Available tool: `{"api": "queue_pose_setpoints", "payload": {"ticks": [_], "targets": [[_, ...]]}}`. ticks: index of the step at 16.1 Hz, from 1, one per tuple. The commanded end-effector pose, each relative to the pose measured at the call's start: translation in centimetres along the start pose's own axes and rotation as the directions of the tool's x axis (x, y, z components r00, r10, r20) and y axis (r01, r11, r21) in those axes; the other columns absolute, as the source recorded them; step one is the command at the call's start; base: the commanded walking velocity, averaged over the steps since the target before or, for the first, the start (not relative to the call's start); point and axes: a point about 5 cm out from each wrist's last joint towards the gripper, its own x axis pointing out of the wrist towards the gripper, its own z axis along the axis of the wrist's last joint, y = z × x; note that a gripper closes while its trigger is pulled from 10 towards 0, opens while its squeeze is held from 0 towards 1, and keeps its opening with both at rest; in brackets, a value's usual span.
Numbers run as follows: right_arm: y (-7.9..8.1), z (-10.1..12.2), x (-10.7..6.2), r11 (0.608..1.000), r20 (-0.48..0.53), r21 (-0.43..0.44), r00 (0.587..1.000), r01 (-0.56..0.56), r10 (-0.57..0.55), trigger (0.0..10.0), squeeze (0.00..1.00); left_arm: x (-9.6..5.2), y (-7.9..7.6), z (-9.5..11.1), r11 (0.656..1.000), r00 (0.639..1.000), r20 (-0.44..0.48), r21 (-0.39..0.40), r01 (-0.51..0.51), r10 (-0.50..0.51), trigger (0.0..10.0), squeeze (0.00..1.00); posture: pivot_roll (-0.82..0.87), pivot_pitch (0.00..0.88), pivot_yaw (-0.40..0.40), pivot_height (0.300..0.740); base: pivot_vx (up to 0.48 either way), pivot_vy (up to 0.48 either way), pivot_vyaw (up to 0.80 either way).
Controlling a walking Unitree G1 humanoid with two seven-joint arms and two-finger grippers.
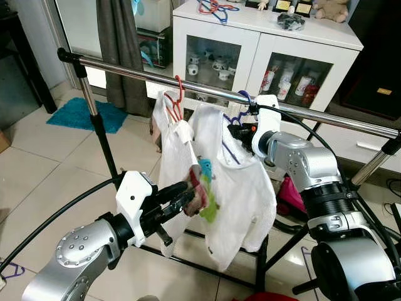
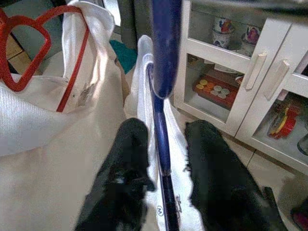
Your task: Hang hanger
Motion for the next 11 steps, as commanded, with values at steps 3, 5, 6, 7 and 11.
{"api": "queue_pose_setpoints", "payload": {"ticks": [3,5,6,7,11], "targets": [[-0.02,0.89,-0.04,1.000,0.026,-0.001,1.000,-0.013,0.013,0.0,0.00,0.14,-0.08,-0.12,1.000,1.000,-0.005,0.005,0.016,-0.016,10.0,0.00,0.15,0.000,-0.063,0.740,0.000,0.000,0.00],[-0.06,0.93,-0.10,1.000,0.030,-0.016,0.999,-0.021,0.022,0.0,0.00,0.17,-0.10,-0.17,1.000,1.000,-0.007,0.007,0.017,-0.017,10.0,0.00,0.15,0.000,-0.062,0.740,0.000,0.000,0.00],[-0.09,0.94,-0.13,0.999,0.032,-0.021,0.999,-0.025,0.025,0.0,0.00,0.18,-0.11,-0.19,1.000,1.000,-0.008,0.008,0.016,-0.016,10.0,0.00,0.15,0.000,-0.062,0.740,0.000,0.000,0.00],[-0.11,0.97,-0.14,0.999,0.032,-0.021,0.999,-0.026,0.026,0.0,0.00,0.22,-0.08,-0.19,1.000,1.000,-0.009,0.010,0.016,-0.016,10.0,0.00,0.15,0.000,-0.061,0.740,0.000,0.000,0.00],[-0.18,1.20,-0.25,0.999,0.042,-0.018,0.999,-0.031,0.032,0.0,0.00,0.38,-0.02,-0.23,1.000,1.000,-0.009,0.014,0.014,-0.013,10.0,0.00,0.14,0.000,-0.058,0.740,0.000,0.000,0.00]]}}
